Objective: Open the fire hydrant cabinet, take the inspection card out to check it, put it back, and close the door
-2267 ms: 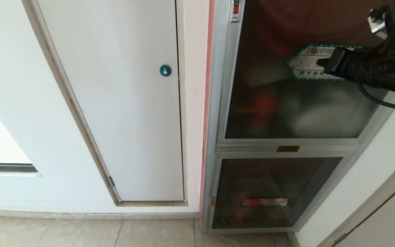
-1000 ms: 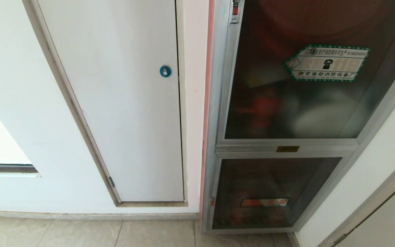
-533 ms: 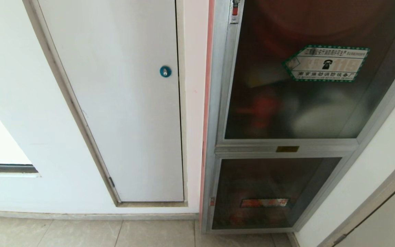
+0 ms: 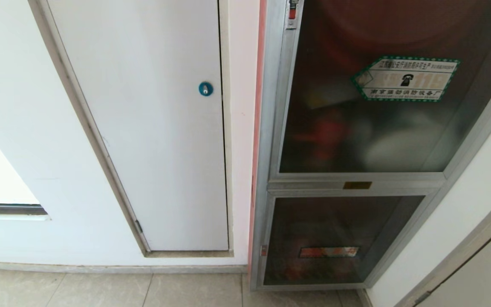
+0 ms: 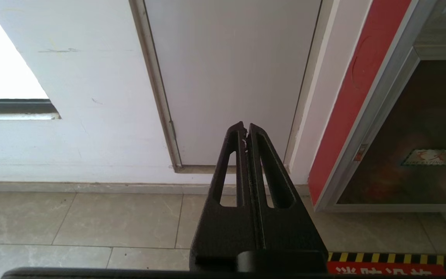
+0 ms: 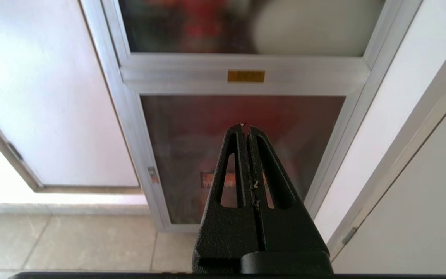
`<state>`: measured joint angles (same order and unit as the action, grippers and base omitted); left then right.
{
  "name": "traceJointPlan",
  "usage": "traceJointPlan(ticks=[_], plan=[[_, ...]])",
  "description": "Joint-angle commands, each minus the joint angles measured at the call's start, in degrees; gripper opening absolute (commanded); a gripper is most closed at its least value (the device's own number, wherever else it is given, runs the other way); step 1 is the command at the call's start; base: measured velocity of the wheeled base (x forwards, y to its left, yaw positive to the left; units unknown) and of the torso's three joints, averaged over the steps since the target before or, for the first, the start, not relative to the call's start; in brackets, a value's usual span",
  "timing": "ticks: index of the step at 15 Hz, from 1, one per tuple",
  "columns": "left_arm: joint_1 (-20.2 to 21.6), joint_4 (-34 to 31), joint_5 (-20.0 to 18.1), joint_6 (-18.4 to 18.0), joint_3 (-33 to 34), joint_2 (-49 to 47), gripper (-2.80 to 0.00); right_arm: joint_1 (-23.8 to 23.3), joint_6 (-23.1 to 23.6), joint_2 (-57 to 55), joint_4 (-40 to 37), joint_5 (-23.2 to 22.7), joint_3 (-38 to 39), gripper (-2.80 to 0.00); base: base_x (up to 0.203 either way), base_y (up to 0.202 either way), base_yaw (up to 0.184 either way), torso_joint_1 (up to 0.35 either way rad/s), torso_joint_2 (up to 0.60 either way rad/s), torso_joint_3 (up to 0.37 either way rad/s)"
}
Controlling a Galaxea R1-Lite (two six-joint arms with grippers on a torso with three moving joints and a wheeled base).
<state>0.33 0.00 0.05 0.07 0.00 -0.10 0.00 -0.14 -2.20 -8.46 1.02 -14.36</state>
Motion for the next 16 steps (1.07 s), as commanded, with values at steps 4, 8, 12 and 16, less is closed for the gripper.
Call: traceJointPlan(ticks=[4,8,12,16], plan=[[0.0,0.0,0.0,0.0,0.1,0.0,-2.80,0.0,1.3,2.2,8.2,-0.2,12.2,-2.80,0.000,0.000,0.000,0.000,0.00,0.000],[0.0,0.0,0.0,0.0,0.1,0.0,-2.80,0.0,3.2,2.2,9.4,-1.0,14.4,-2.80,0.000,0.000,0.000,0.000,0.00,0.000],[0.0,0.0,0.0,0.0,0.1,0.0,-2.80,0.0,3.0,2.2,7.9,-1.3,14.4,-2.80,0.000,0.000,0.000,0.000,0.00,0.000],[0.0,0.0,0.0,0.0,0.1,-0.1,-2.80,0.0,2.7,2.2,7.8,-1.5,14.4,-2.80,0.000,0.000,0.000,0.000,0.00,0.000]])
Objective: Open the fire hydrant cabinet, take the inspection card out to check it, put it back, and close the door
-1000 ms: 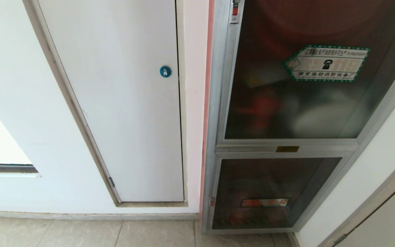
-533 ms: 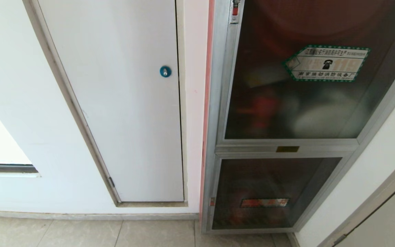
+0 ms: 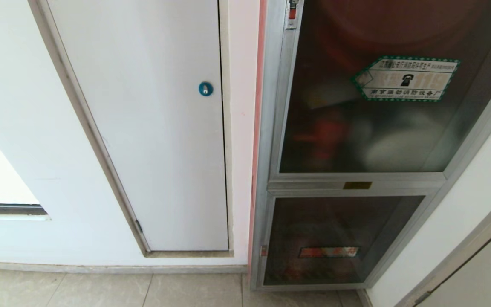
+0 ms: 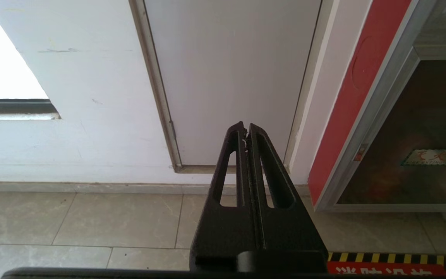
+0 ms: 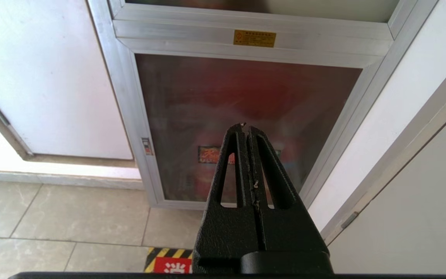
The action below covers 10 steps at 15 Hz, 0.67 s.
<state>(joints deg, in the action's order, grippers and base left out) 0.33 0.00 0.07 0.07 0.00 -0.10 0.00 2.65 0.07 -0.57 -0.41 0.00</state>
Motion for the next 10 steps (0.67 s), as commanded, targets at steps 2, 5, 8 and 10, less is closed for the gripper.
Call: traceJointPlan(ticks=[2,5,8,10], plan=[[0.0,0.0,0.0,0.0,0.1,0.0,-2.80,0.0,-0.3,-0.1,0.0,0.0,0.0,-2.80,0.000,0.000,0.000,0.000,0.00,0.000],[0.0,0.0,0.0,-0.1,0.1,-0.1,-2.80,0.0,-0.4,-0.1,0.0,0.0,0.0,-2.80,0.000,0.000,0.000,0.000,0.00,0.000],[0.0,0.0,0.0,-0.1,0.1,-0.1,-2.80,0.0,-0.2,-0.1,0.0,0.0,0.0,-2.80,0.000,0.000,0.000,0.000,0.00,0.000],[0.0,0.0,0.0,-0.1,0.0,-0.1,-2.80,0.0,0.1,-0.1,0.0,-0.1,0.0,-2.80,0.000,0.000,0.000,0.000,0.00,0.000]])
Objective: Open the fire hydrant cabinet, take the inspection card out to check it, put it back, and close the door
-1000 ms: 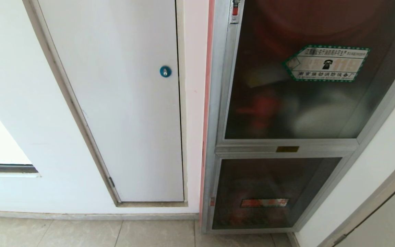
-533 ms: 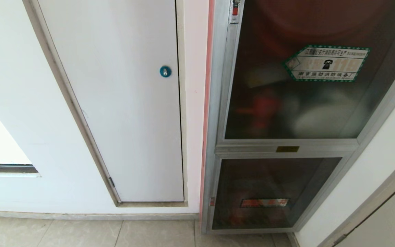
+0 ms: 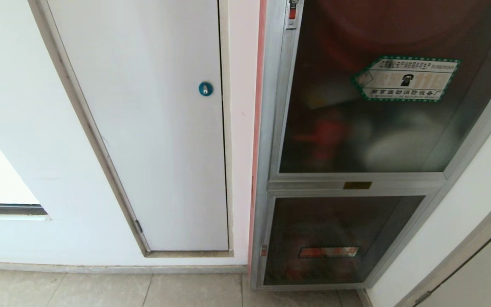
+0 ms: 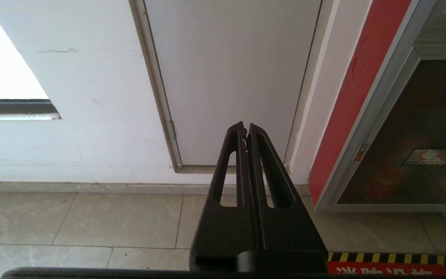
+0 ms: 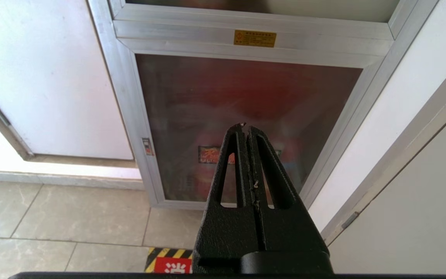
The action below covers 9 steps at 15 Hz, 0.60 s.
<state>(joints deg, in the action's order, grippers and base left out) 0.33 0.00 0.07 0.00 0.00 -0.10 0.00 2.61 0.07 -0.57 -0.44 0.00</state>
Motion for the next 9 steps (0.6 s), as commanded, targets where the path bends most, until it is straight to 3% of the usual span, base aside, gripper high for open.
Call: traceJointPlan(ticks=[1,5,9], plan=[[0.0,0.0,0.0,0.0,0.1,-0.1,-2.80,0.0,0.1,-0.1,0.0,-0.1,0.0,-2.80,0.000,0.000,0.000,0.000,0.00,0.000],[0.0,0.0,0.0,0.0,0.1,0.0,-2.80,0.0,0.1,-0.1,0.0,-0.2,0.0,-2.80,0.000,0.000,0.000,0.000,0.00,0.000],[0.0,0.0,0.0,0.1,0.1,-0.1,-2.80,0.0,0.1,-0.1,0.0,-0.2,0.0,-2.80,0.166,0.000,-0.001,0.009,0.00,-0.001]])
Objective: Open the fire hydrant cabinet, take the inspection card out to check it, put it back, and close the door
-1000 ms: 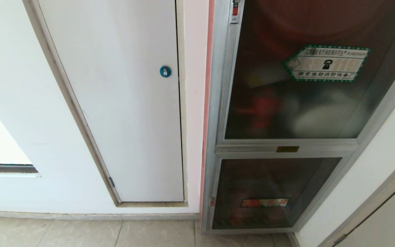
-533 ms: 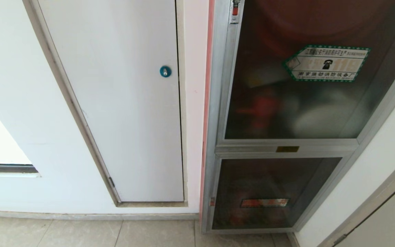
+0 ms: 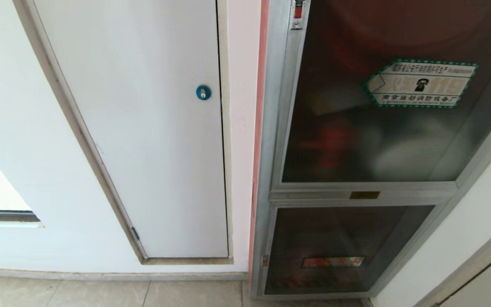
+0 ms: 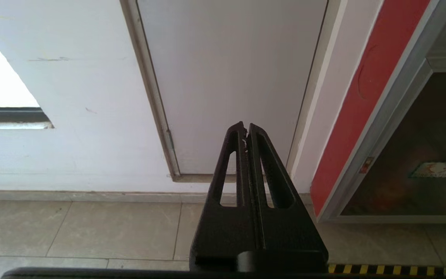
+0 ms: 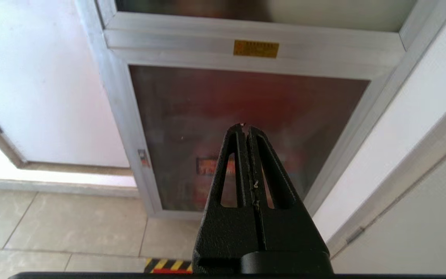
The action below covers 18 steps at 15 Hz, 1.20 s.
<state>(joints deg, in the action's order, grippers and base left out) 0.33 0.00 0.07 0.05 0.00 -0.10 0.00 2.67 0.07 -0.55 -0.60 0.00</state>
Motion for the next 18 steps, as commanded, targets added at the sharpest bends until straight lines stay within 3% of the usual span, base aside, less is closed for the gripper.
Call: traceJointPlan(ticks=[1,14,18], plan=[[0.0,0.0,0.1,0.1,0.1,-0.1,-2.80,0.0,0.0,-0.1,0.0,0.0,0.0,-2.80,0.201,0.000,-0.003,0.006,0.00,0.005],[0.0,0.0,0.2,0.3,0.1,-0.1,-2.80,0.0,0.0,-0.1,0.0,-0.1,0.0,-2.80,0.193,0.000,0.000,0.002,0.00,0.002],[0.0,0.0,0.3,0.4,0.0,-0.1,-2.80,0.0,-0.4,-0.1,0.0,0.0,0.0,-2.80,0.023,0.000,0.000,0.004,0.00,-0.001]])
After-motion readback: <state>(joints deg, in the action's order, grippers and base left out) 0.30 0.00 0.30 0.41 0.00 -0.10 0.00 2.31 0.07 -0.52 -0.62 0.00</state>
